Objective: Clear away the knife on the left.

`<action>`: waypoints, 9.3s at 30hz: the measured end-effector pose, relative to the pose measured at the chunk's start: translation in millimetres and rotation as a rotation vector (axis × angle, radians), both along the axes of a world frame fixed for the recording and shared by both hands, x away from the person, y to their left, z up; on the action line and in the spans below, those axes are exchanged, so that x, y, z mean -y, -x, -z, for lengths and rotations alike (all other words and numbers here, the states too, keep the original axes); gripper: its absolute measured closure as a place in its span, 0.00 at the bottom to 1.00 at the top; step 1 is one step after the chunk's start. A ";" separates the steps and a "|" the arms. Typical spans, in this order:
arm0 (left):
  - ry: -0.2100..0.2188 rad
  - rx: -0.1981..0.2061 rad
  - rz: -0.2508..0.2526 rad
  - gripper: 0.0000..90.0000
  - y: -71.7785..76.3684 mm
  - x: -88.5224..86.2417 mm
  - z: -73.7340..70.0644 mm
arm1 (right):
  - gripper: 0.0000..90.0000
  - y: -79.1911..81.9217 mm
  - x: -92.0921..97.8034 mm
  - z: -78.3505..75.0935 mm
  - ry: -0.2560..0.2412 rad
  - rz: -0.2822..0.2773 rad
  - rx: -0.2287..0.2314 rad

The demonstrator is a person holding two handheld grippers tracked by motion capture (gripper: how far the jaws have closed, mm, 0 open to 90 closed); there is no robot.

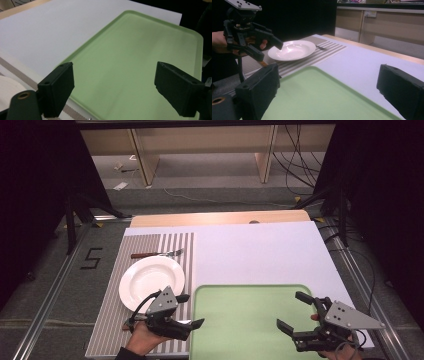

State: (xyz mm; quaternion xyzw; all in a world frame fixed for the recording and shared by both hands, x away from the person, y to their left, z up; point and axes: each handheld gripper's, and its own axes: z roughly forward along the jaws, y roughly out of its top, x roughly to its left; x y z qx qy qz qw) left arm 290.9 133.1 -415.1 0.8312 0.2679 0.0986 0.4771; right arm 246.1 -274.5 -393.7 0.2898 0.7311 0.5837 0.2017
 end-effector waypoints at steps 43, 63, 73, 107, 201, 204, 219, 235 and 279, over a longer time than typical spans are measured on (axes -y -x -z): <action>-0.487 -0.219 0.049 0.20 -5.4 -48.4 26.5 | 0.06 -0.3 -0.5 0.6 0.006 -0.010 -0.006; -0.568 -0.318 -0.029 0.24 -12.6 -73.5 43.2 | 0.06 -0.2 -1.6 0.9 0.006 -0.015 -0.004; -0.587 -0.334 -0.041 0.25 -16.9 -72.4 49.8 | 0.06 -0.2 -2.0 0.9 0.006 -0.015 -0.006; -0.726 -0.445 -0.108 0.84 -24.6 -59.5 44.6 | 0.07 -0.4 -2.5 1.0 0.010 -0.016 -0.004; -0.435 -0.554 0.172 0.85 -14.2 91.7 47.3 | 0.07 -0.6 -3.7 1.6 0.018 -0.025 -0.008; -0.442 -0.540 0.182 0.84 -12.8 92.5 47.7 | 0.07 -0.4 -3.7 1.4 0.016 -0.026 -0.006; -0.375 -0.306 0.255 0.62 5.8 107.2 26.9 | 0.07 -0.5 -3.8 1.5 0.021 -0.027 -0.005; -0.441 -0.320 0.338 0.99 2.7 115.5 42.8 | 0.07 -0.5 -4.6 1.7 0.023 -0.027 -0.006; -0.522 -0.416 0.203 0.99 -25.2 88.4 46.1 | 0.07 0.4 -4.3 1.0 0.020 -0.035 -0.006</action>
